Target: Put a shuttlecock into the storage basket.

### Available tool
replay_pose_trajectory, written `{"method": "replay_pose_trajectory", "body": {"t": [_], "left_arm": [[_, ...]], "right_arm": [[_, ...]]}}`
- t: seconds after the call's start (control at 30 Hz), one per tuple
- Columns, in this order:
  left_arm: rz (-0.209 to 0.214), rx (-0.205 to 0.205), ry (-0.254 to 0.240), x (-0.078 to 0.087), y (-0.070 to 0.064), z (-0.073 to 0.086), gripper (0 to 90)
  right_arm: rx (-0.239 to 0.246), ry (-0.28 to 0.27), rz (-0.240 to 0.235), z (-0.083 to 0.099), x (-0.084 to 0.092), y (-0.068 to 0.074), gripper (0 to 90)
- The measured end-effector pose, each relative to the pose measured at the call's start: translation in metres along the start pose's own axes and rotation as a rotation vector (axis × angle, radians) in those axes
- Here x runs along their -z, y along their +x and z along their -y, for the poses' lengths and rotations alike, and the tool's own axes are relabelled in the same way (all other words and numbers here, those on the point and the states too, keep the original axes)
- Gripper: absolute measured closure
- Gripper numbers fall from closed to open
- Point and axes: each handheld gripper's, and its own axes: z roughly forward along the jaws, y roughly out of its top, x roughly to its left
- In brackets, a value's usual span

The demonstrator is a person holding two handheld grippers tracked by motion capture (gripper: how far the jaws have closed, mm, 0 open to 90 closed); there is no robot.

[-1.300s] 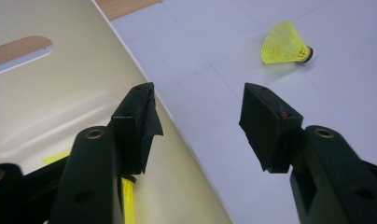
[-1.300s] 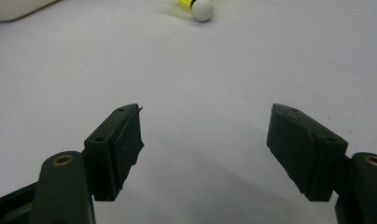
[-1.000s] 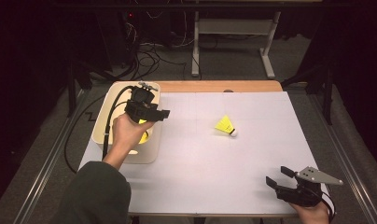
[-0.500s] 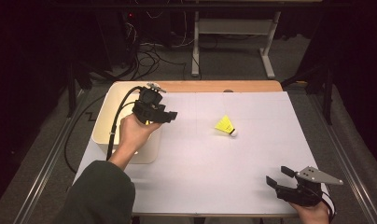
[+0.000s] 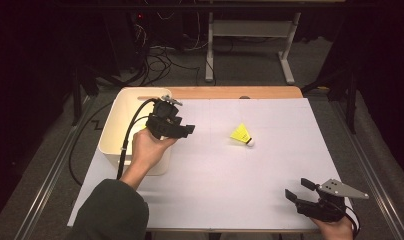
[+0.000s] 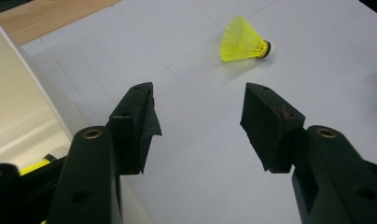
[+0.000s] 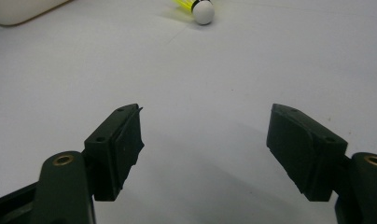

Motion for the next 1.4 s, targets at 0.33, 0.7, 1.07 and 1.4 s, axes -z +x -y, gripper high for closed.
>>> {"method": "replay_pose_trajectory", "body": {"t": [0.33, 0.7, 1.07, 1.4], "left_arm": [[0.011, -0.010, 0.007, -0.007, -0.006, 0.003, 45.0], [0.016, -0.022, 0.008, -0.016, -0.015, 0.006, 45.1], [0.035, -0.022, 0.014, -0.030, -0.021, 0.010, 45.0], [0.051, -0.018, -0.005, -0.035, -0.026, 0.013, 44.8]], "right_arm": [[0.003, 0.004, 0.004, -0.001, -0.001, 0.001, 27.0], [0.001, 0.003, 0.000, 0.000, -0.001, 0.001, 27.0], [0.007, 0.002, 0.003, -0.001, -0.001, 0.001, 27.1], [-0.010, 0.007, 0.014, 0.000, -0.002, 0.000, 27.0]]}}
